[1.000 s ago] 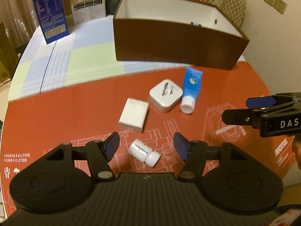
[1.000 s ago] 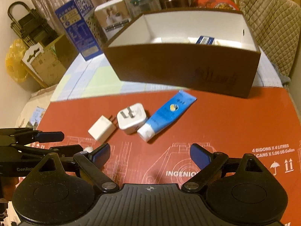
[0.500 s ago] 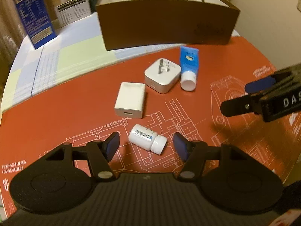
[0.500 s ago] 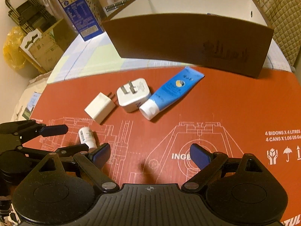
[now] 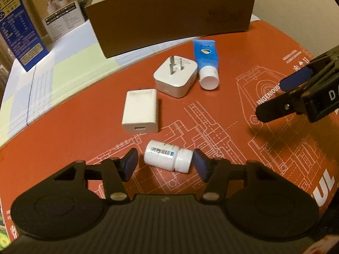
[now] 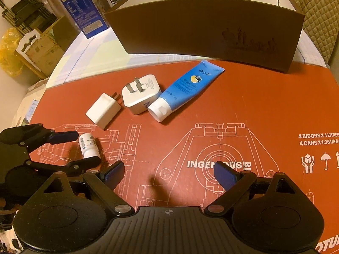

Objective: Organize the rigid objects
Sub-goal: 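Grasp the white pill bottle with the left tool, then grasp the white square smart plug with the right tool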

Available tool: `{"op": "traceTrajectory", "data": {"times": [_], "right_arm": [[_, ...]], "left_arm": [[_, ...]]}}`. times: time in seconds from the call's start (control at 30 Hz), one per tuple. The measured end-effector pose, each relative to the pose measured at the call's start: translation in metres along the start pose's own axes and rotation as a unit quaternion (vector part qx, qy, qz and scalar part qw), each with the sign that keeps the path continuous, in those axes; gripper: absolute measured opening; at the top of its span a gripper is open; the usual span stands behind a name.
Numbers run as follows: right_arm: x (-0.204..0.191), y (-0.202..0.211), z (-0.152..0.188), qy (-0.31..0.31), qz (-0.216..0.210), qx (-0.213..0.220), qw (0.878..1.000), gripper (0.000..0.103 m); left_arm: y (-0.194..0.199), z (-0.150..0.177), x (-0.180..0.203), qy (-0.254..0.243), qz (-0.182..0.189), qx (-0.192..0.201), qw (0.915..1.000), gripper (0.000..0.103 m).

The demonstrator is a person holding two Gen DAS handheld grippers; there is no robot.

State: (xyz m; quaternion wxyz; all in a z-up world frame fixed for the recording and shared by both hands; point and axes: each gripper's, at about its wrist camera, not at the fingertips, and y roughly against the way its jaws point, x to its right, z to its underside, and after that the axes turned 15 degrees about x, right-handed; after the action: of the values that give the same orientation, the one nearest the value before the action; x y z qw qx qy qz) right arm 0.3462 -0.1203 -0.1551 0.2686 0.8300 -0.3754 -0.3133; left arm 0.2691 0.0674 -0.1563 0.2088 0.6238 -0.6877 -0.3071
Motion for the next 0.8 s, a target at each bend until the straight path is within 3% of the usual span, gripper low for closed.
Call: {"op": "traceTrajectory", "data": {"times": [0.1, 0.3, 0.6, 0.8], "right_arm": [[-0.001, -0.001, 0.000, 0.001, -0.001, -0.001, 1.000, 0.089], [-0.005, -0.005, -0.002, 0.005, -0.003, 0.000, 1.000, 0.089], [-0.015, -0.018, -0.016, 0.021, -0.004, 0.021, 1.000, 0.088], [-0.020, -0.031, -0.028, 0.028, -0.004, 0.040, 0.999, 0.077]], "left_arm": [[-0.002, 0.000, 0.000, 0.002, 0.004, -0.002, 1.0000, 0.044], [0.005, 0.002, -0.004, 0.012, -0.007, 0.013, 0.9998, 0.043], [0.019, -0.001, -0.039, 0.088, -0.048, 0.023, 0.9947, 0.042], [0.020, -0.003, -0.064, 0.145, -0.078, 0.020, 0.9862, 0.042]]}}
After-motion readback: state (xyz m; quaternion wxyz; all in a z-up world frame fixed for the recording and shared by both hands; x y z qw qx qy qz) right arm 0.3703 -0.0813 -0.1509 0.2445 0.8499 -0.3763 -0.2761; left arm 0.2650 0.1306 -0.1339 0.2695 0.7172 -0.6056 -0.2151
